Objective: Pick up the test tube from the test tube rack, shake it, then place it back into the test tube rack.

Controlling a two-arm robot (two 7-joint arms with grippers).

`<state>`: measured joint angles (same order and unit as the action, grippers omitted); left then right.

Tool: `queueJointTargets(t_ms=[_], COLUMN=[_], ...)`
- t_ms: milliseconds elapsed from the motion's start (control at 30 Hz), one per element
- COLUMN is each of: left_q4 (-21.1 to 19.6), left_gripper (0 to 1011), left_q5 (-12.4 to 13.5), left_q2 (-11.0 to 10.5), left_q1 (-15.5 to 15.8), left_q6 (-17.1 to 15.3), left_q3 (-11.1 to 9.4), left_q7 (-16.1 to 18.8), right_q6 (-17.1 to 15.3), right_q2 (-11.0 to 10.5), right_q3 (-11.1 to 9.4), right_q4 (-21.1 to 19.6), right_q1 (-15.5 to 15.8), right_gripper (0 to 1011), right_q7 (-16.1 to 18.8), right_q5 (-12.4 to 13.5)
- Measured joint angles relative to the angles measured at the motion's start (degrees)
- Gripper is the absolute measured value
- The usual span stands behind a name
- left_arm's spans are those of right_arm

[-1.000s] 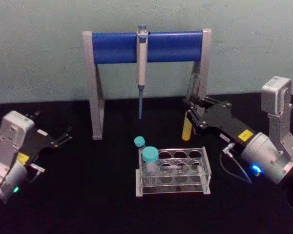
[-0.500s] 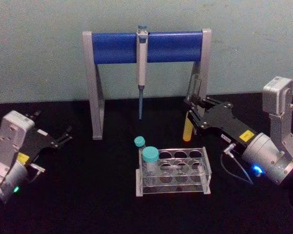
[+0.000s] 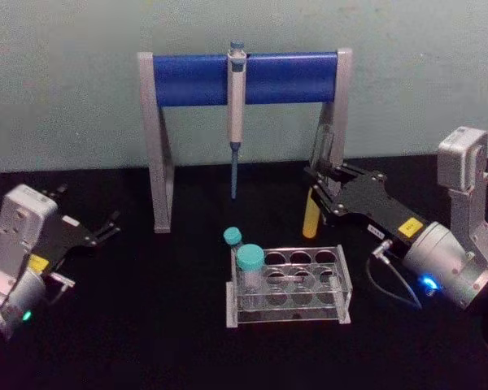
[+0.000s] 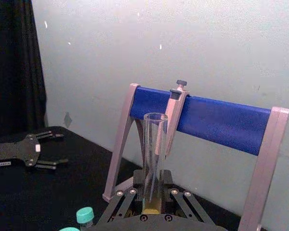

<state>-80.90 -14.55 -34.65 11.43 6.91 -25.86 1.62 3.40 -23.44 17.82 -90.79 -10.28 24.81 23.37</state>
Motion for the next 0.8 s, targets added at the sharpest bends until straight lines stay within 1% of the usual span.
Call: queueJointTargets(t_ms=[167, 367, 533, 800], left_q4=[0.0, 0.0, 0.0, 0.0], left_gripper=[1009, 1009, 1010, 1010], left_q5=[0.0, 0.01, 0.0, 0.0], left_q2=[0.0, 0.0, 0.0, 0.0], left_q1=[0.0, 0.0, 0.0, 0.0], left_q6=[0.0, 0.0, 0.0, 0.0], left_q3=[0.0, 0.0, 0.0, 0.0], left_q7=[0.0, 0.0, 0.0, 0.0], right_q6=[-0.54, -1.7, -2.52, -2.58], right_q2=[-0.16, -0.67, -1.3, -1.7], right_q3=[-0.05, -0.08, 0.3, 1.35], right_q4=[-0.36, -1.21, -1.8, -1.56], right_q1=[0.19, 0.81, 1.38, 1.65], right_gripper=[229, 229, 229, 229], right_q7=[0.24, 0.97, 1.23, 0.72], right_q5=[0.89, 2.73, 3.7, 3.37])
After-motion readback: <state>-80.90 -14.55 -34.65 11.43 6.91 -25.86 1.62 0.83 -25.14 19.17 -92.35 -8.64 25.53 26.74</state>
